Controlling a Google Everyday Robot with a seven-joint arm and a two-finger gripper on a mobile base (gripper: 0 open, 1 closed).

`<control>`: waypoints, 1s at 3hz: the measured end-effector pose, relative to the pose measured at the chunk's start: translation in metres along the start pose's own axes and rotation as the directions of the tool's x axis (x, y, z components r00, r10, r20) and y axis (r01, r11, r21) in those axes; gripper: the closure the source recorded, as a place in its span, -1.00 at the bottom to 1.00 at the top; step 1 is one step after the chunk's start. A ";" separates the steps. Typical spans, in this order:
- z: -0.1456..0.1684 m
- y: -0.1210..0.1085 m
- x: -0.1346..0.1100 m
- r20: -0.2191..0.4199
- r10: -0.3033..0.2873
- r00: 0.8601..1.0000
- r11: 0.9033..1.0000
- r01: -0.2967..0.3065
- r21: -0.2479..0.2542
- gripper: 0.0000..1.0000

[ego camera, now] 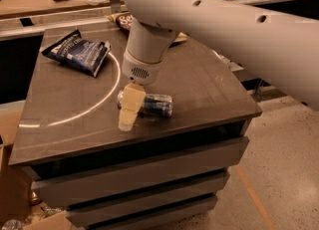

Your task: Place redbull can upright

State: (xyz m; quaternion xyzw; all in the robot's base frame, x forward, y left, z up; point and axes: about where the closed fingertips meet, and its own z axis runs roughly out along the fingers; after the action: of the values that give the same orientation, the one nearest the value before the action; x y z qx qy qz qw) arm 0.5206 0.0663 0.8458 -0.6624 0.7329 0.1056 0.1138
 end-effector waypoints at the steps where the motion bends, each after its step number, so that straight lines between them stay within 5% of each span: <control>1: 0.003 0.007 -0.001 -0.003 0.004 1.000 1.000 -0.004 -0.008 -0.72; 3: 0.004 0.008 -0.005 0.019 0.016 1.000 1.000 -0.016 -0.010 0.21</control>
Offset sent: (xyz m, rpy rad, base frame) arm -0.0084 0.0077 -0.0019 0.0130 0.0114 -0.0029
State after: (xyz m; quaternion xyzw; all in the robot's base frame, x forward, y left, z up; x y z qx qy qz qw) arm 0.5133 0.0724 0.8438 -0.6559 0.7366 0.1165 0.1166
